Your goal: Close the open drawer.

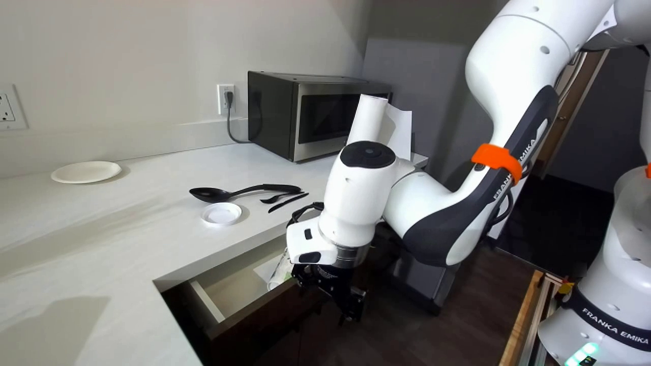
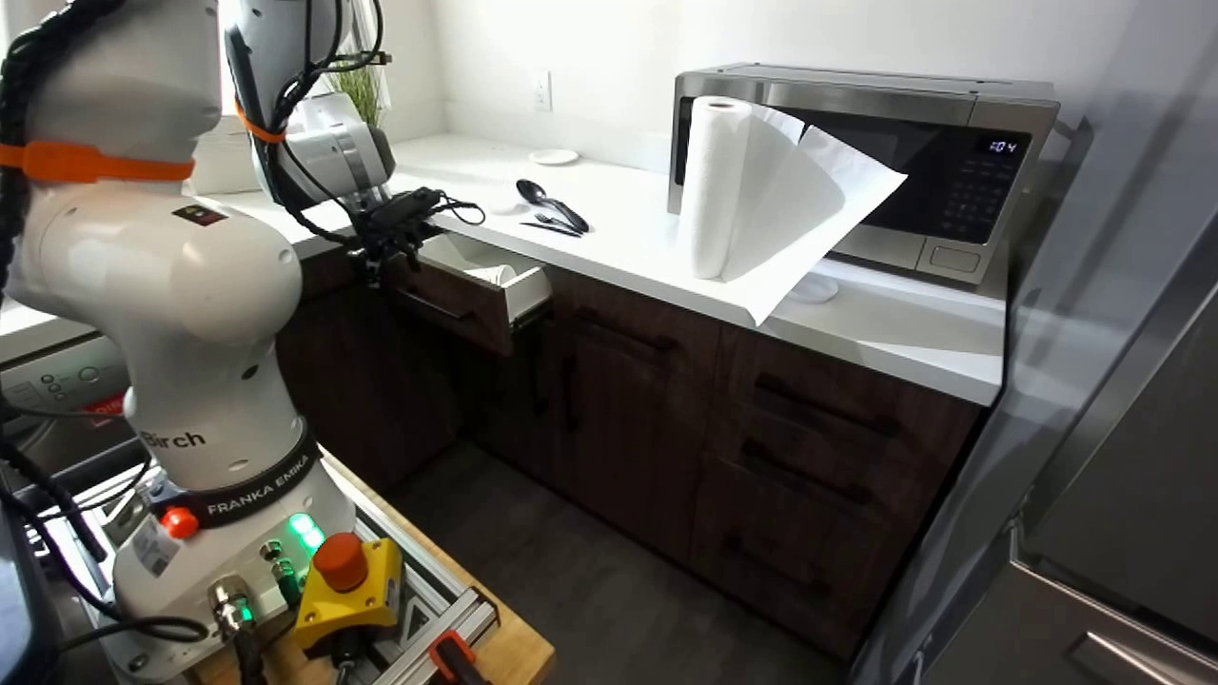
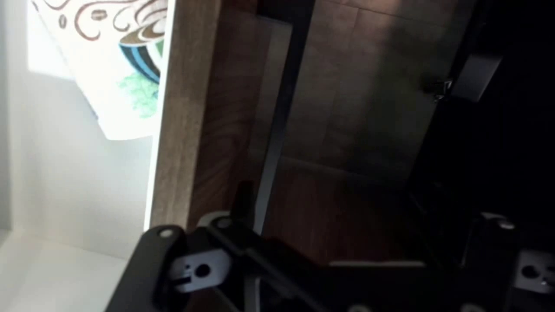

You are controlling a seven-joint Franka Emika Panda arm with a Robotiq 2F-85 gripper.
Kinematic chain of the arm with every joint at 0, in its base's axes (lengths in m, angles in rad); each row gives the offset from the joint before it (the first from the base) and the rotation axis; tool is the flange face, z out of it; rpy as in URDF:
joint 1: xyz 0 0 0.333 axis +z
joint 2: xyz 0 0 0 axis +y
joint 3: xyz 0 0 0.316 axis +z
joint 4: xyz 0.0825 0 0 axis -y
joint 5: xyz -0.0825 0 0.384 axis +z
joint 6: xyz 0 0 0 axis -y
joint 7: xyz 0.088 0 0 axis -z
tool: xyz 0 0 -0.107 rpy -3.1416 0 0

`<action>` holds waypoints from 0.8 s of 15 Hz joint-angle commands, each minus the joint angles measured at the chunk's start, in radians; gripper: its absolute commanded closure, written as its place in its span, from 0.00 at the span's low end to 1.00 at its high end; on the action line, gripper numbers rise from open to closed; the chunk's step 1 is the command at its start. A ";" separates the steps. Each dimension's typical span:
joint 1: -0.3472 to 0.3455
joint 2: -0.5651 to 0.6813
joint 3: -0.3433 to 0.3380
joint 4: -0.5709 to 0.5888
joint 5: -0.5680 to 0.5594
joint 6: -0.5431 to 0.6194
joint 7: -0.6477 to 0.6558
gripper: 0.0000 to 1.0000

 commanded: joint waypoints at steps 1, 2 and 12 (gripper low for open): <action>-0.008 0.017 -0.004 0.011 0.073 -0.068 -0.094 0.00; -0.003 0.019 -0.013 0.013 0.063 -0.065 -0.106 0.00; -0.014 0.048 -0.076 0.066 0.035 -0.183 -0.366 0.00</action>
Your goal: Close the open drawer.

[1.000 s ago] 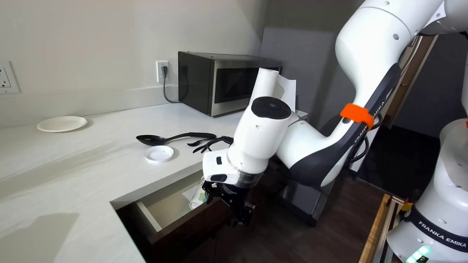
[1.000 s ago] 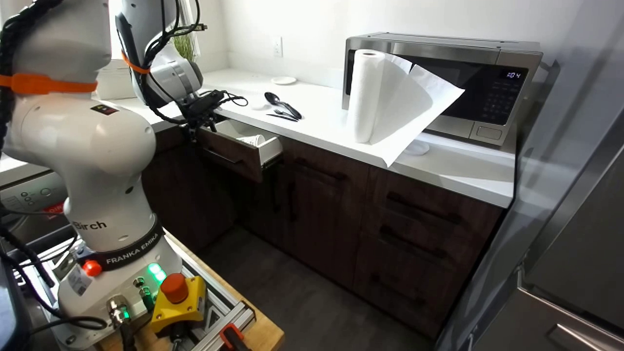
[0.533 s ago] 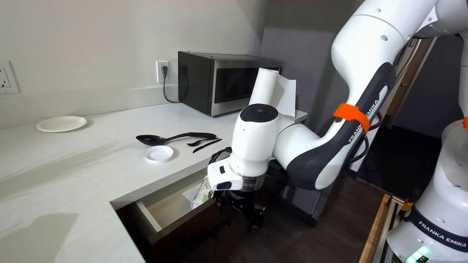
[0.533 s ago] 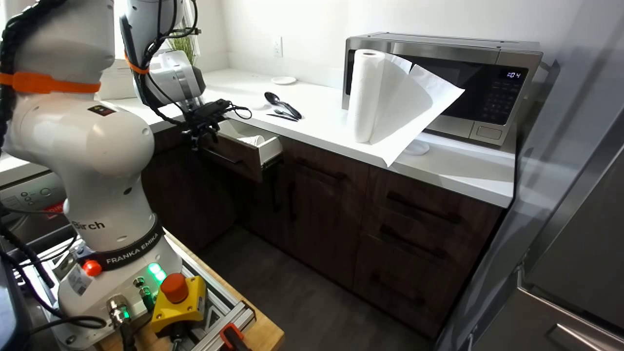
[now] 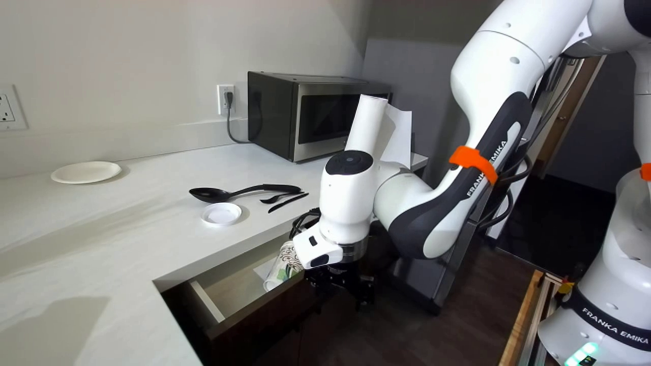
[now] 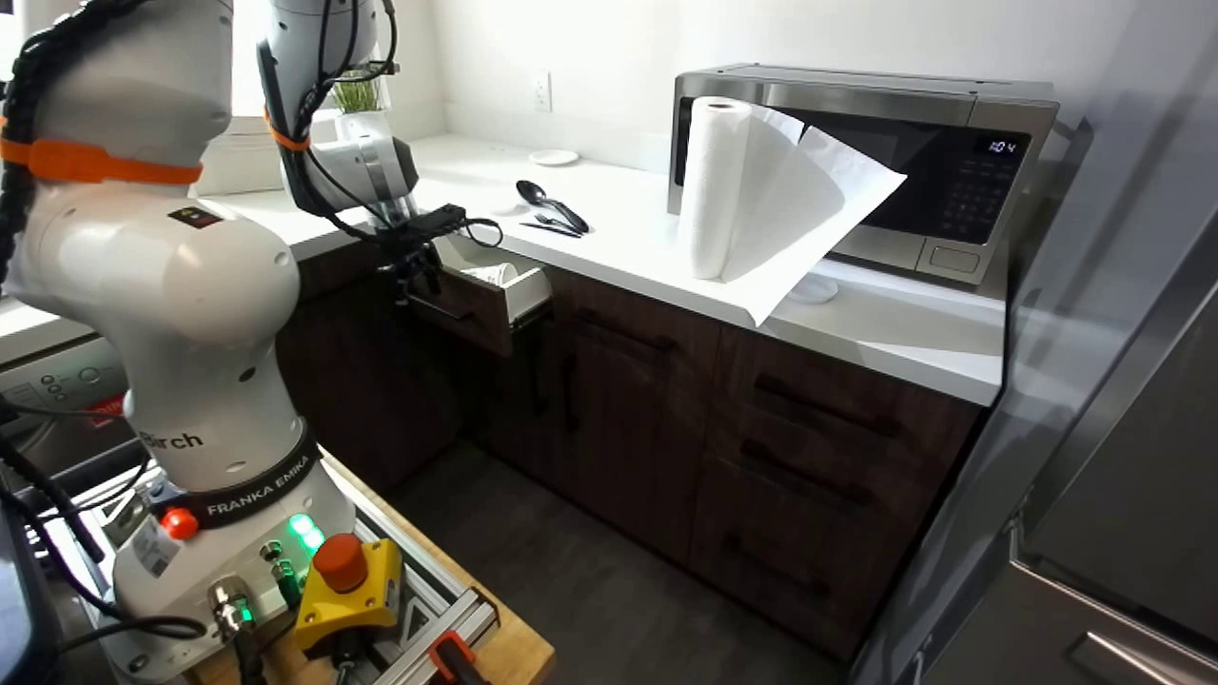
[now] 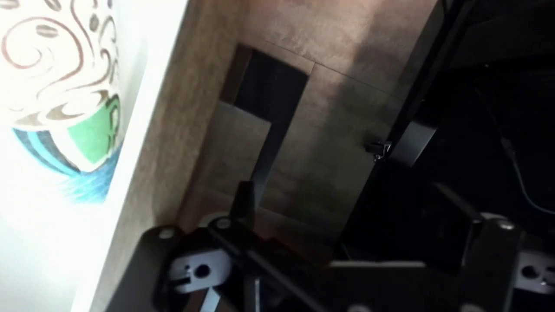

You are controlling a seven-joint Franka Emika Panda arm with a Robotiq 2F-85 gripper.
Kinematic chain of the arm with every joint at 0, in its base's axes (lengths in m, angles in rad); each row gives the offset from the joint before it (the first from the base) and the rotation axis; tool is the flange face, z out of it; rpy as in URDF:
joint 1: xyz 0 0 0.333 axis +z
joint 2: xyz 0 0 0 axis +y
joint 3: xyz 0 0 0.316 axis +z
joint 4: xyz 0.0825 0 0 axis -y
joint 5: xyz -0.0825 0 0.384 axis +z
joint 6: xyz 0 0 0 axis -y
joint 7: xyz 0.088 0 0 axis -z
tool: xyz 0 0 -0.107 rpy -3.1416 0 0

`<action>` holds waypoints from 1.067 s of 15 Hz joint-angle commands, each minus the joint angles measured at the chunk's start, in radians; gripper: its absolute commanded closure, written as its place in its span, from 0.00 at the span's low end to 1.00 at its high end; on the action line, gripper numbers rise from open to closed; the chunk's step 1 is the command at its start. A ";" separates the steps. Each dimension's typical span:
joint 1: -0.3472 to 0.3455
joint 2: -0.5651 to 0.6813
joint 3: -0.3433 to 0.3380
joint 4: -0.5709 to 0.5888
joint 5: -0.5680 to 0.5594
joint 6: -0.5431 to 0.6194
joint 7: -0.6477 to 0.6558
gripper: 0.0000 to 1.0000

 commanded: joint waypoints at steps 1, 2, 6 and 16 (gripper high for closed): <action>0.024 0.007 -0.045 0.063 -0.032 -0.086 -0.069 0.00; 0.037 0.016 -0.056 0.090 -0.045 -0.124 -0.068 0.00; 0.061 0.057 -0.082 0.191 -0.081 -0.266 -0.062 0.00; 0.118 0.087 -0.146 0.234 -0.260 -0.232 0.197 0.00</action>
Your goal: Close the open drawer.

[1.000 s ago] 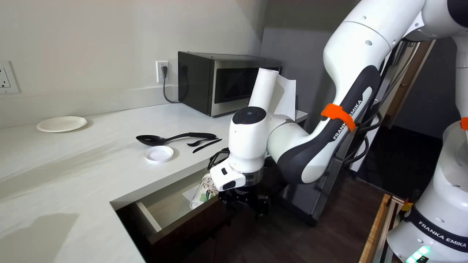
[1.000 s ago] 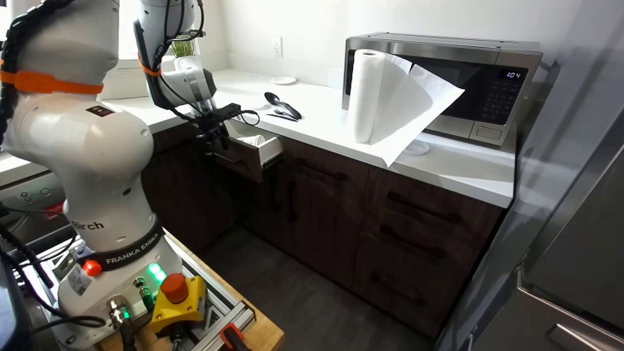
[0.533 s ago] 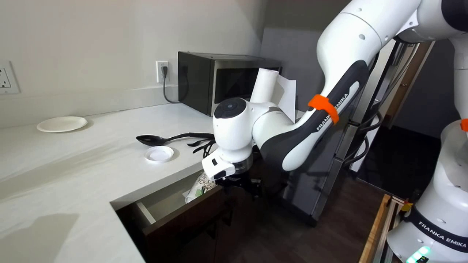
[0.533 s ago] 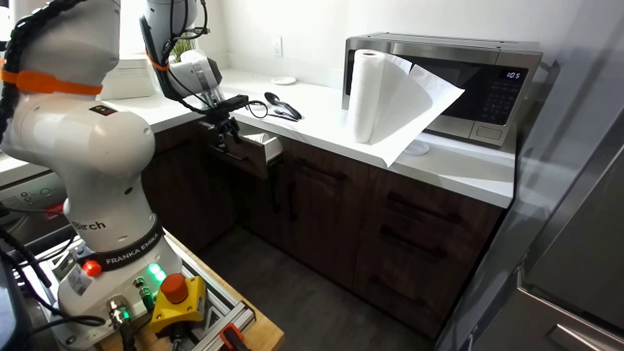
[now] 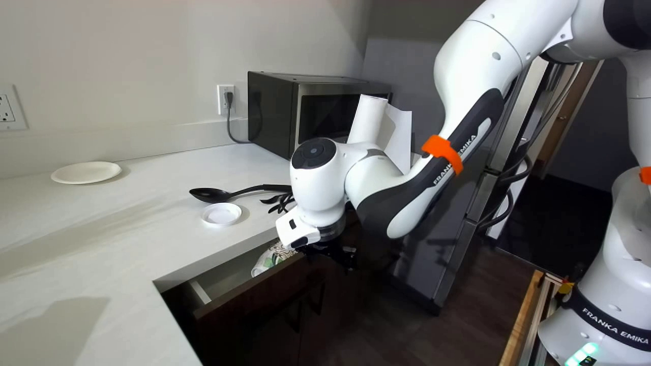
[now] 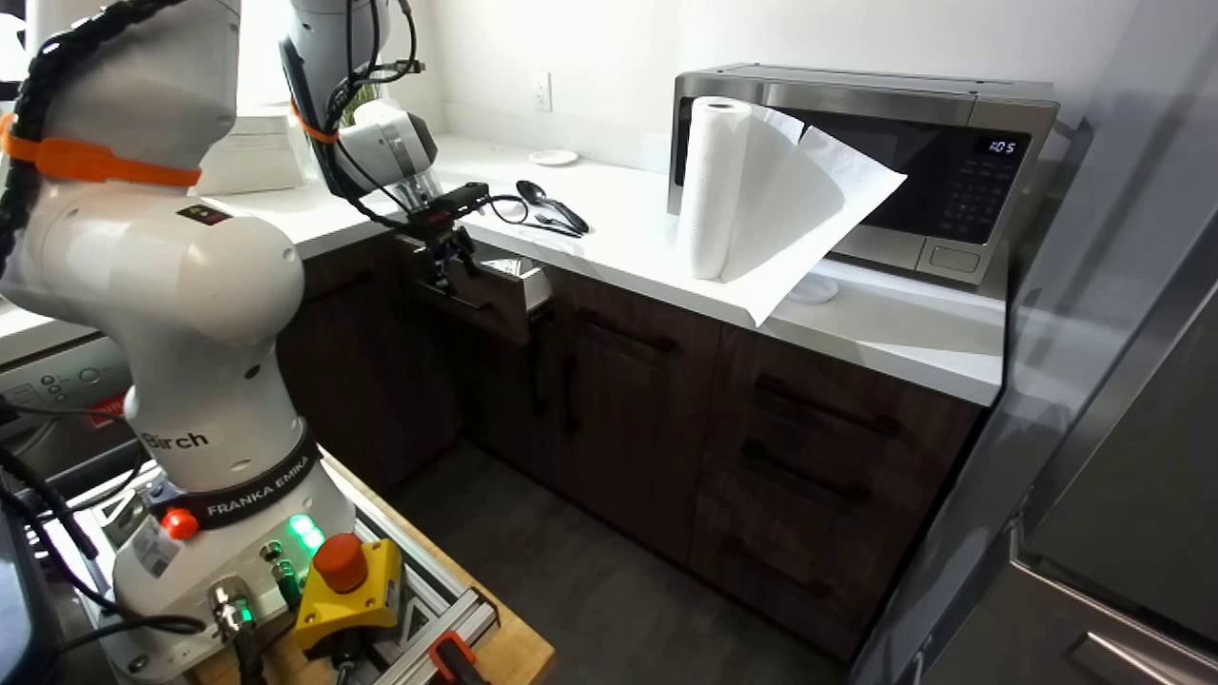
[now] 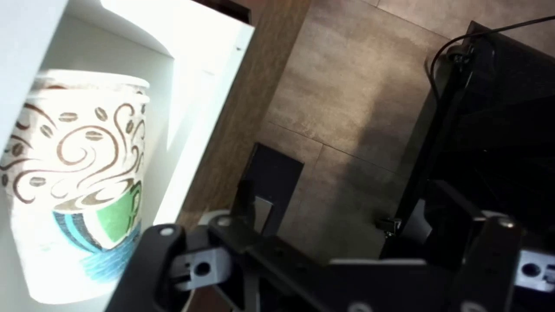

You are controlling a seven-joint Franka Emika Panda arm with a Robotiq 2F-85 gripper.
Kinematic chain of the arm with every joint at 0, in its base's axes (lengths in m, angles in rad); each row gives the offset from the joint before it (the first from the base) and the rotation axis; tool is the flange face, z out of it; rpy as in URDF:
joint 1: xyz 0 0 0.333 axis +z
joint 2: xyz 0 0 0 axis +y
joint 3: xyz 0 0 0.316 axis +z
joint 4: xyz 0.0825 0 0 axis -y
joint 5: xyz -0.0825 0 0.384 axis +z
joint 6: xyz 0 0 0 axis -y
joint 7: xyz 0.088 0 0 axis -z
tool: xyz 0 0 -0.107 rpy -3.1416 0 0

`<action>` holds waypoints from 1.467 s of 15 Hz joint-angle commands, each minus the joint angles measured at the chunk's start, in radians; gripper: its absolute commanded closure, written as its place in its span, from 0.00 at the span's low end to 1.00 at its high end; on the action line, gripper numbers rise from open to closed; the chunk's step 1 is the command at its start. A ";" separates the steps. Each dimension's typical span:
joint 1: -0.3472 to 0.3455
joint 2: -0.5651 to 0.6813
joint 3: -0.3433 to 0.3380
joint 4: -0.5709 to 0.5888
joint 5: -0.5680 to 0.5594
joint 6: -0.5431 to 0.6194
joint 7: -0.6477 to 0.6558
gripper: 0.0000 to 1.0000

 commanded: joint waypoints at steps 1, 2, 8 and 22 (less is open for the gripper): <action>0.055 0.057 -0.062 0.065 -0.156 0.010 0.219 0.00; 0.058 0.081 -0.068 0.085 -0.185 0.011 0.274 0.00; 0.067 0.182 -0.091 0.215 -0.326 -0.032 0.492 0.00; -0.073 -0.192 0.191 -0.169 0.086 0.164 -0.053 0.00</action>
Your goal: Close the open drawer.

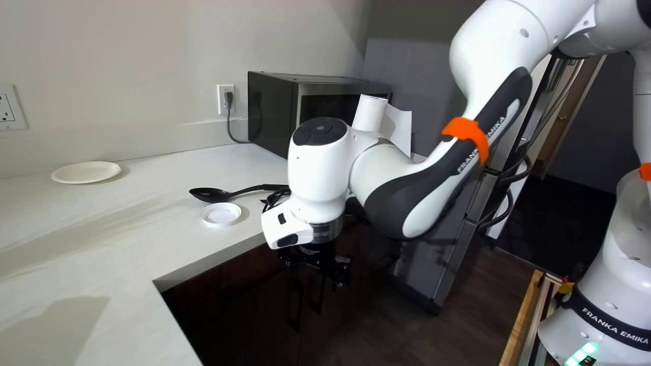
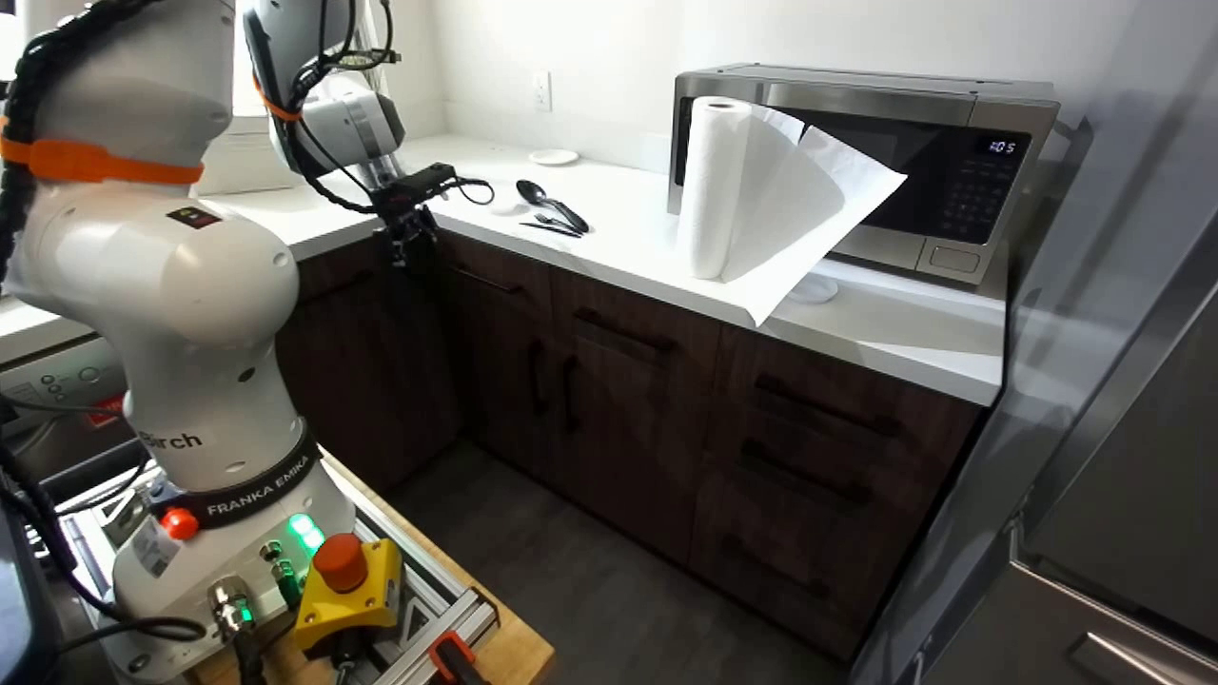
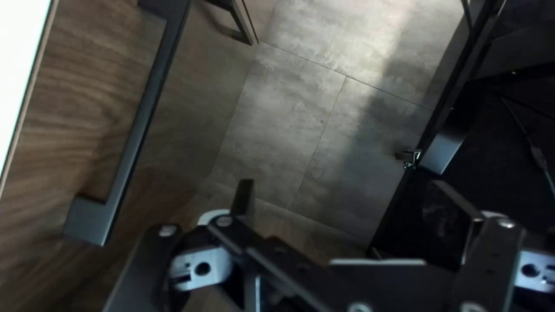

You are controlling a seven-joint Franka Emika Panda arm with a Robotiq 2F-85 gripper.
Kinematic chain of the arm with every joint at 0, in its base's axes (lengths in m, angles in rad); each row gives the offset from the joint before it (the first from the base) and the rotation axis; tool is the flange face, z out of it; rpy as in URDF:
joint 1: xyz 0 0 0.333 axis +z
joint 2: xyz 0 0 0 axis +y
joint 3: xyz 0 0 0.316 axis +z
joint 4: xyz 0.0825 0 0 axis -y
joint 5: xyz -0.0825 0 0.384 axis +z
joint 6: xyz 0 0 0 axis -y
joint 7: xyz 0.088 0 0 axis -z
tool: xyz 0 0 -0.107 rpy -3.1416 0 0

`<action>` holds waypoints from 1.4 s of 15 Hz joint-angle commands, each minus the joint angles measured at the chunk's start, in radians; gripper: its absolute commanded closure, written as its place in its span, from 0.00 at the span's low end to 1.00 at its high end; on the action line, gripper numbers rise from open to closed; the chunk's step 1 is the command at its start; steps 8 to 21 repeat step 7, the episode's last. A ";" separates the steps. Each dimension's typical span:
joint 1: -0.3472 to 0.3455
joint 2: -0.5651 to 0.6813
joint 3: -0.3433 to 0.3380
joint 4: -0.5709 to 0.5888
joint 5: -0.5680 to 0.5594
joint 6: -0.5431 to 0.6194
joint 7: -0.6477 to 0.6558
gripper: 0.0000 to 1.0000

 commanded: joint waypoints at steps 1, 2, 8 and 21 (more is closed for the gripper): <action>0.008 -0.168 0.002 -0.178 -0.002 0.149 -0.113 0.00; 0.007 -0.199 -0.001 -0.212 -0.007 0.217 -0.129 0.00; 0.038 -0.218 -0.036 -0.226 0.011 0.296 -0.111 0.00; 0.038 -0.218 -0.036 -0.226 0.011 0.296 -0.111 0.00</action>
